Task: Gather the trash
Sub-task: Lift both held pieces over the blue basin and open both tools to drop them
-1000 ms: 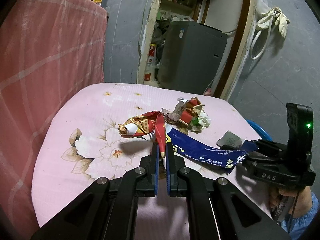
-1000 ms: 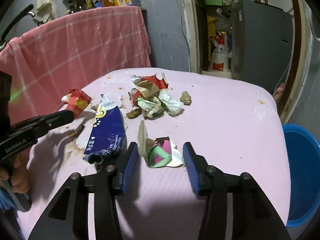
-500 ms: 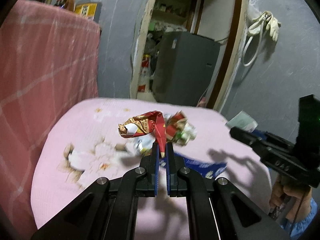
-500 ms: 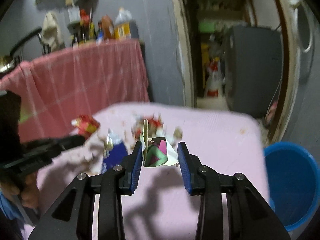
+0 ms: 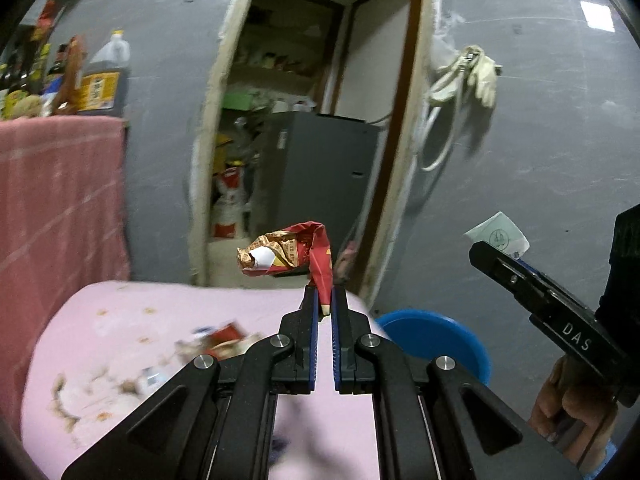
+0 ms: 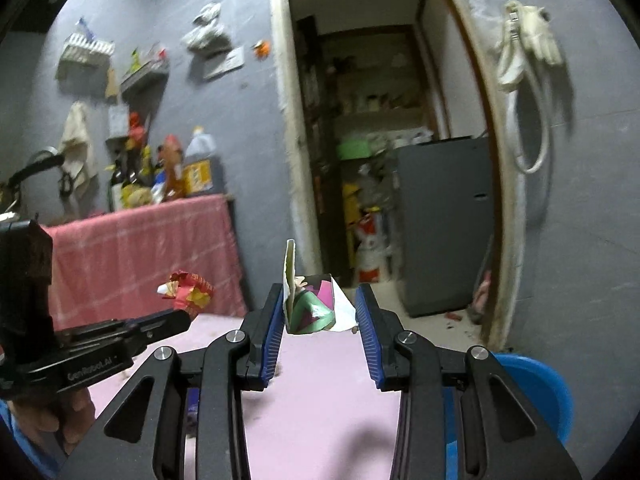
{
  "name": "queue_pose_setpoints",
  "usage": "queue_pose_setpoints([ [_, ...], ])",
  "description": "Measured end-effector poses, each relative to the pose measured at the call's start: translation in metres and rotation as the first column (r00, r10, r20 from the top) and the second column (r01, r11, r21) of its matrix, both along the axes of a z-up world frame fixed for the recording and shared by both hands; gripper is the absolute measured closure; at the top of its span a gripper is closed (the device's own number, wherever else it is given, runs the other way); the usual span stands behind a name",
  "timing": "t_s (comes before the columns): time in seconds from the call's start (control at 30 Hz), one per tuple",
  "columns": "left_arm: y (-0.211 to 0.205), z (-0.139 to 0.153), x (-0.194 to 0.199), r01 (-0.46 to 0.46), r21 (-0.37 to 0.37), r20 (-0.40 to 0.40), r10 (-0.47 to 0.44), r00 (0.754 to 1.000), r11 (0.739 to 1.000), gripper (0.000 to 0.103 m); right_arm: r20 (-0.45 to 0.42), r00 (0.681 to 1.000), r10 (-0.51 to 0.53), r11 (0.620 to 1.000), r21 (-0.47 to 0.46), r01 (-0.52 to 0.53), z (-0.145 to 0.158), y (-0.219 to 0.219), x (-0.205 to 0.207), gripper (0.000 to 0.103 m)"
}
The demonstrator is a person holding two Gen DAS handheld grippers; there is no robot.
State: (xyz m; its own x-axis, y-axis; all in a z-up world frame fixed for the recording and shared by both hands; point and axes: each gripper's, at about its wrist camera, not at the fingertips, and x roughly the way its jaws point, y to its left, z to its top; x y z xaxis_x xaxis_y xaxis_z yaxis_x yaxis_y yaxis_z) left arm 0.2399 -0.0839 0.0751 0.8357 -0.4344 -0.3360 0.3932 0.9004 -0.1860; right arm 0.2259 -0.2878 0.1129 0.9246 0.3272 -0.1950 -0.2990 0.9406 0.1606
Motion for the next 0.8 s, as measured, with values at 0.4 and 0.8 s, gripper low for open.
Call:
queue_pose_setpoints([
  [0.4, -0.102, -0.006, 0.047, 0.175, 0.007, -0.069, -0.174, 0.982, 0.985, 0.099, -0.109, 0.967, -0.228, 0.97, 0.062, 0.236, -0.032, -0.102, 0.02, 0.069],
  [0.8, -0.153, -0.056, 0.096, 0.222, -0.01, -0.268, -0.216, 0.939, 0.975, 0.099, -0.302, 0.926, -0.226, 0.956, 0.115, 0.271, -0.083, -0.145, 0.038, 0.067],
])
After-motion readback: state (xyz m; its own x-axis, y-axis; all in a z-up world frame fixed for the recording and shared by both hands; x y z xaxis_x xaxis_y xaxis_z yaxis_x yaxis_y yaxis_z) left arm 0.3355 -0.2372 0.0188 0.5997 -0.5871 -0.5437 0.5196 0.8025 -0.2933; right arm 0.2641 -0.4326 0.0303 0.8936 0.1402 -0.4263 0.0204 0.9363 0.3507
